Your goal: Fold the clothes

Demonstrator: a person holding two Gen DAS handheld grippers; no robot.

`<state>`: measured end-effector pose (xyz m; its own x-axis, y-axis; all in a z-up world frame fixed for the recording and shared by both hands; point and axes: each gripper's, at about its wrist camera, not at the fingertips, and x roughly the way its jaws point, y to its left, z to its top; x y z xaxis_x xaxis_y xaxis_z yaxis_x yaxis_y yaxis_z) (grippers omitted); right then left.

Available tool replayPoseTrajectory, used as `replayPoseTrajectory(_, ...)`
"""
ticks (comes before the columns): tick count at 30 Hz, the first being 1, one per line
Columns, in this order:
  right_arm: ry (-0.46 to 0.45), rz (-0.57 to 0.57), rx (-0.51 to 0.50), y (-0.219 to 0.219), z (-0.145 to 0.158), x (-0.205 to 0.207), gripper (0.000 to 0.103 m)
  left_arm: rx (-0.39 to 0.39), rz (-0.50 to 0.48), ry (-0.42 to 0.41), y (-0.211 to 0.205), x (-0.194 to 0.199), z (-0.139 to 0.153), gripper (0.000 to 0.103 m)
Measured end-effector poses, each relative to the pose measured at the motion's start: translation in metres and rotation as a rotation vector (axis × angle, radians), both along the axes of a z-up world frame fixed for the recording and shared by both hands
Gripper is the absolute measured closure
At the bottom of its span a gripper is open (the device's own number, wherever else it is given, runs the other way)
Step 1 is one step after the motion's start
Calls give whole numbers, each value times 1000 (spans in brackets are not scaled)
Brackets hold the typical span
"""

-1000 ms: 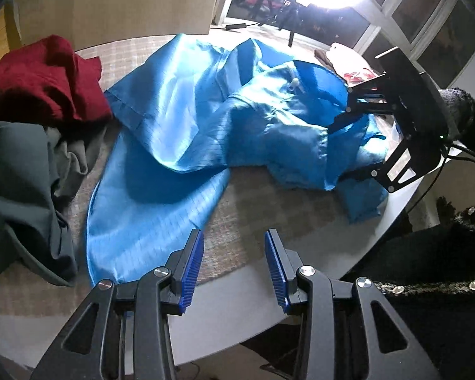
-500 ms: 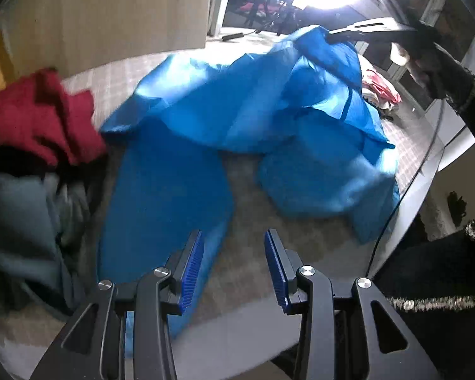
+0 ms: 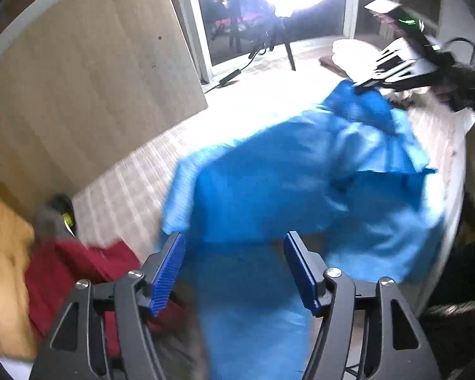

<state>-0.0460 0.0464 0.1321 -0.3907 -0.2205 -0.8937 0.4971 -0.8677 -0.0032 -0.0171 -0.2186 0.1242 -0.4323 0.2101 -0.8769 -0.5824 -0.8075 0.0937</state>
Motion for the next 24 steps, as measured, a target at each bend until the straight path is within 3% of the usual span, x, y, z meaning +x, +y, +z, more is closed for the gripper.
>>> replayPoseTrajectory(3, 0, -13, 2, 3, 0, 0, 101, -28, -30, -27, -3, -35, -7, 40)
replayPoseTrajectory(10, -8, -91, 40, 17, -1, -10, 101, -96, -86, -148, 5, -79, -70, 44)
replayPoseTrajectory(11, -6, -95, 47, 17, 0, -11, 101, -107, -83, -159, 4, -83, -77, 50)
replayPoseTrajectory(13, 20, -102, 70, 15, 7, -13, 101, -91, -65, -202, -2, -91, -88, 103)
replayPoseTrajectory(14, 34, -106, 82, 13, 11, -13, 101, -69, -51, -227, -7, -93, -91, 101)
replayPoseTrajectory(18, 124, -123, 143, 5, 41, -23, 102, 33, -38, -214, -21, -80, -68, 102)
replayPoseTrajectory(24, 302, -136, 216, -4, 117, -53, 102, 149, 5, -29, -27, -33, 22, 102)
